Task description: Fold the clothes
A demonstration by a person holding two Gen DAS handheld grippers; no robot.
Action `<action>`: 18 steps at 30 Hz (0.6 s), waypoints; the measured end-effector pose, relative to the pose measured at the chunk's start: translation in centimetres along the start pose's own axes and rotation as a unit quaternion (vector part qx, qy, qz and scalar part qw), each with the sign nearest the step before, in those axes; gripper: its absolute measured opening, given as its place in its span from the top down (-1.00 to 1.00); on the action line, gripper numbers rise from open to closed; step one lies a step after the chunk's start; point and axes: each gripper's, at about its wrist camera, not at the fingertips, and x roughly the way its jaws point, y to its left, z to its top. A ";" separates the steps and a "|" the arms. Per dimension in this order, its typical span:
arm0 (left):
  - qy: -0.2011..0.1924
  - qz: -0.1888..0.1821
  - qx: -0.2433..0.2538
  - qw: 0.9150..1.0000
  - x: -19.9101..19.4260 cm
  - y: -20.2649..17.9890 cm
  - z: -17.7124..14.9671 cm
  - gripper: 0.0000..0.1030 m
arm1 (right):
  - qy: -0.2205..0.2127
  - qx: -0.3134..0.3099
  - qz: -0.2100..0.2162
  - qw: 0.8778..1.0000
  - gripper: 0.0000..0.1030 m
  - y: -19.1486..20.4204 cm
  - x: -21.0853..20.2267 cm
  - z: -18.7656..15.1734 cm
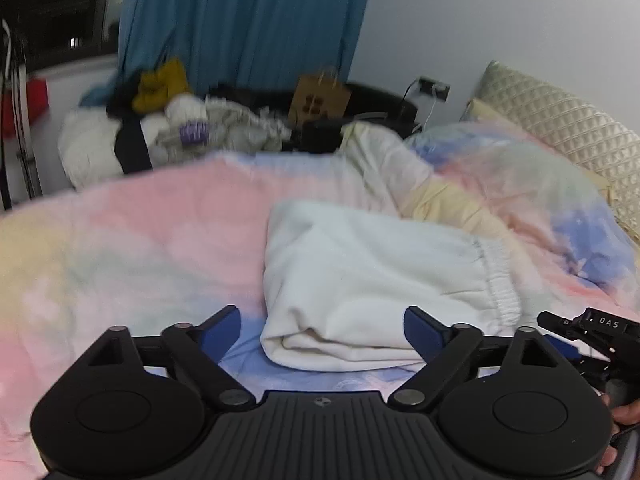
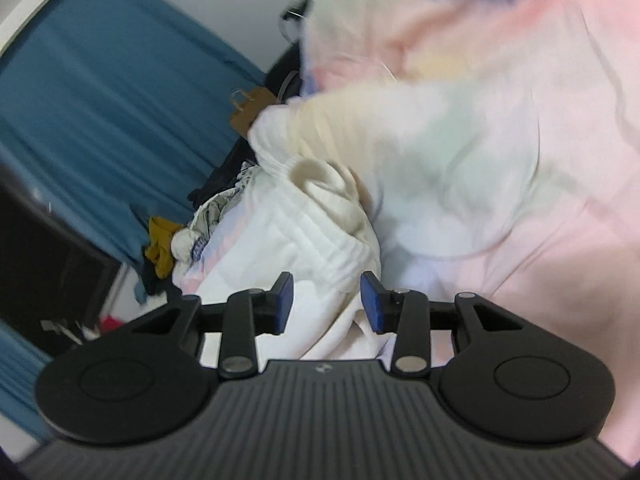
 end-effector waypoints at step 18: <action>-0.087 0.079 0.062 0.991 -21.1 -4.0 -3.2 -1.00 | -0.014 -0.267 0.044 0.963 0.05 12.8 -16.4 -5.5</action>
